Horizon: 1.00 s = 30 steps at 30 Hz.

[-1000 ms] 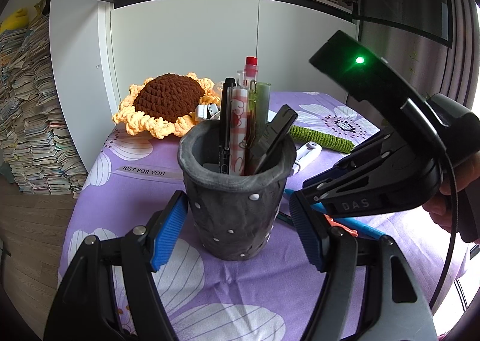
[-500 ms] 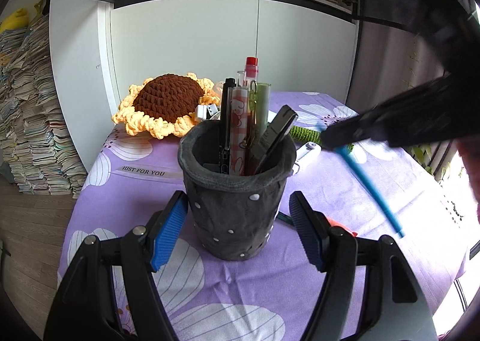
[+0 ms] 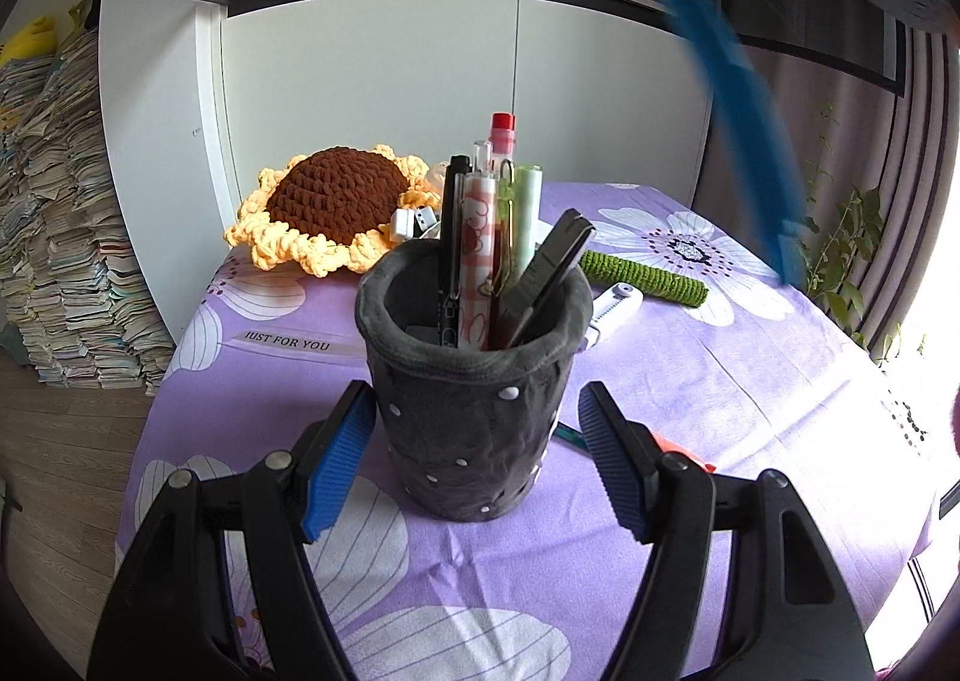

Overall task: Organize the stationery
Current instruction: 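Lift the blue pen into the grey cup and open the right tool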

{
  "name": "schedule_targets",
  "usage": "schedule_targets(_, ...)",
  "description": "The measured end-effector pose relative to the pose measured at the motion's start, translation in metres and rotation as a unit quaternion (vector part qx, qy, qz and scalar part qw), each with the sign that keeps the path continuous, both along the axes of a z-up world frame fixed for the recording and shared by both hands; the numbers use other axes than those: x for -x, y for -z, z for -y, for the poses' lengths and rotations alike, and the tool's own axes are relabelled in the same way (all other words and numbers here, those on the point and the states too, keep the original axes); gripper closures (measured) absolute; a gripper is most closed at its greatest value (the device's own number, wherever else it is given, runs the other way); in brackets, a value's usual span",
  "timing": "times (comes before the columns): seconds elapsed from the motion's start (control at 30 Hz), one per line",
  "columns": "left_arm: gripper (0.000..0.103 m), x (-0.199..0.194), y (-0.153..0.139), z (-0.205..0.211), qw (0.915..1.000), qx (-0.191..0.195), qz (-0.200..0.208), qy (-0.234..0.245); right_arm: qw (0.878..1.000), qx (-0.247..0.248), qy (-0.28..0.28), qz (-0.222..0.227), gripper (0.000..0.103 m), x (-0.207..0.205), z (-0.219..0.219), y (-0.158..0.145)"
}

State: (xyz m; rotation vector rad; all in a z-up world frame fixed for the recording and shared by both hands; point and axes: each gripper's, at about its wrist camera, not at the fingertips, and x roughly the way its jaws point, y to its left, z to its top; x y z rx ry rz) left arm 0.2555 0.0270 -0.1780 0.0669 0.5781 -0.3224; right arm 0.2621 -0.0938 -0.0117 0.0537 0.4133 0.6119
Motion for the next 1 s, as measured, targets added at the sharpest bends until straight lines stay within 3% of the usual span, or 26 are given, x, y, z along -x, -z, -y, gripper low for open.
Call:
schedule_targets(0.33, 0.032, -0.001, 0.002, -0.001, 1.0, 0.003, -0.005, 0.002, 0.998, -0.056, -0.028, 0.017, 0.092, -0.038, -0.024, 0.03)
schedule_targets(0.8, 0.032, -0.005, 0.003, -0.003, 0.9999, 0.004, -0.015, -0.001, 1.0, -0.016, -0.02, 0.019, 0.092, -0.004, -0.002, 0.046)
schedule_targets(1.0, 0.032, -0.004, 0.002, -0.006, 0.9999, 0.007, -0.013, -0.003, 0.999, 0.042, -0.023, -0.003, 0.092, 0.01, -0.012, 0.056)
